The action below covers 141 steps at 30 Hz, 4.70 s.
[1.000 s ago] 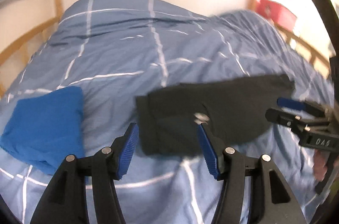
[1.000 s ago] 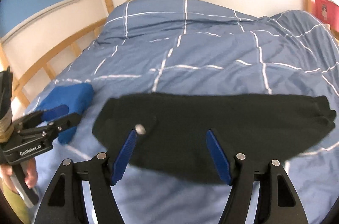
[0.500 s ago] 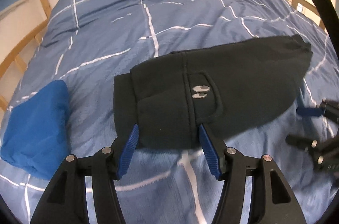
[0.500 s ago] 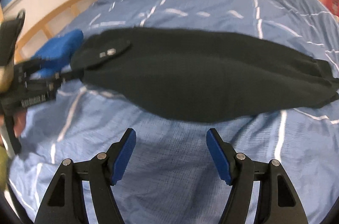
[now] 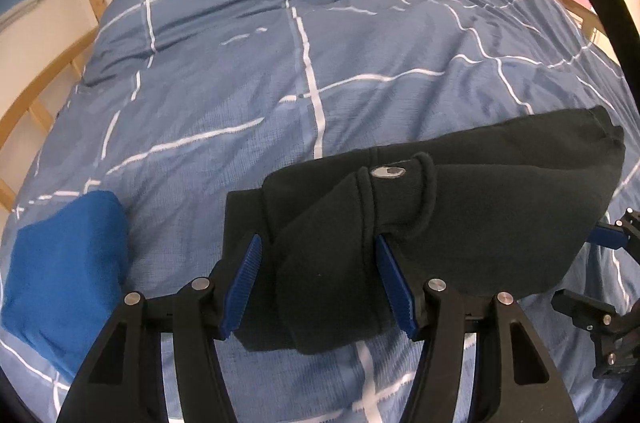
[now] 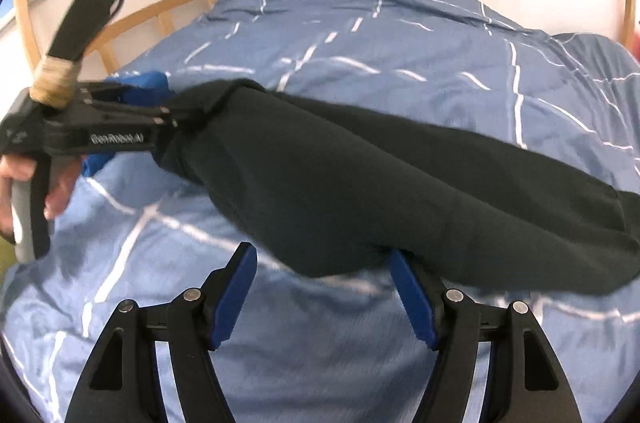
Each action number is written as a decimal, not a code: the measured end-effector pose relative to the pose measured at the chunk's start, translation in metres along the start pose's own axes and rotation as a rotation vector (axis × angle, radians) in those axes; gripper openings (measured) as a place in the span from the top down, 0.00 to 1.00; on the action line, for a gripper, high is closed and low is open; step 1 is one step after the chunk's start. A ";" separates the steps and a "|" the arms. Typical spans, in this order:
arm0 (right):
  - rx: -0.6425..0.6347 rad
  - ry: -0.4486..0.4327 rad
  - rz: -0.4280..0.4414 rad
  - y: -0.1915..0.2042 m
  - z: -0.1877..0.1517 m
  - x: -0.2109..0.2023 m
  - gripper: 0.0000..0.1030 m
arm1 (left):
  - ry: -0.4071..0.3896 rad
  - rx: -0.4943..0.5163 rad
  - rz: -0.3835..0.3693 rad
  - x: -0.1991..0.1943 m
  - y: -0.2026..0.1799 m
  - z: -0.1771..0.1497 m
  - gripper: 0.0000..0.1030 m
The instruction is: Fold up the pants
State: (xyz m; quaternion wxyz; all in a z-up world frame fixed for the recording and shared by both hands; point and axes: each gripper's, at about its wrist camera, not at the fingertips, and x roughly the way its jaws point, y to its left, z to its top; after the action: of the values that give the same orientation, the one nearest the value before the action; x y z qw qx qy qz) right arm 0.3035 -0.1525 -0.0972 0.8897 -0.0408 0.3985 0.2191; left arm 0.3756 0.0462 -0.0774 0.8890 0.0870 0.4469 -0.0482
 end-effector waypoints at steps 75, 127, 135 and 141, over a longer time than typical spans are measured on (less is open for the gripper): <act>0.084 0.092 0.171 -0.001 -0.017 0.002 0.87 | -0.030 0.168 0.092 -0.038 -0.011 -0.059 0.27; 0.230 0.142 -0.258 0.038 -0.057 0.011 0.78 | 0.045 0.256 0.042 -0.035 0.022 -0.069 0.77; 0.245 -0.106 -0.240 0.037 -0.062 -0.072 0.42 | -0.177 0.238 -0.029 -0.127 -0.017 -0.072 0.44; 0.336 -0.235 -0.241 0.002 -0.059 -0.129 0.38 | -0.302 0.272 -0.101 -0.168 -0.072 -0.052 0.42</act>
State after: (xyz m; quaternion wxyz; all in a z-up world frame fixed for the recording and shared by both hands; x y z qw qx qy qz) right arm 0.1861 -0.2113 -0.0429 0.9439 0.0865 0.3155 0.0451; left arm 0.2228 -0.0124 0.0191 0.9225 0.1756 0.3015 -0.1652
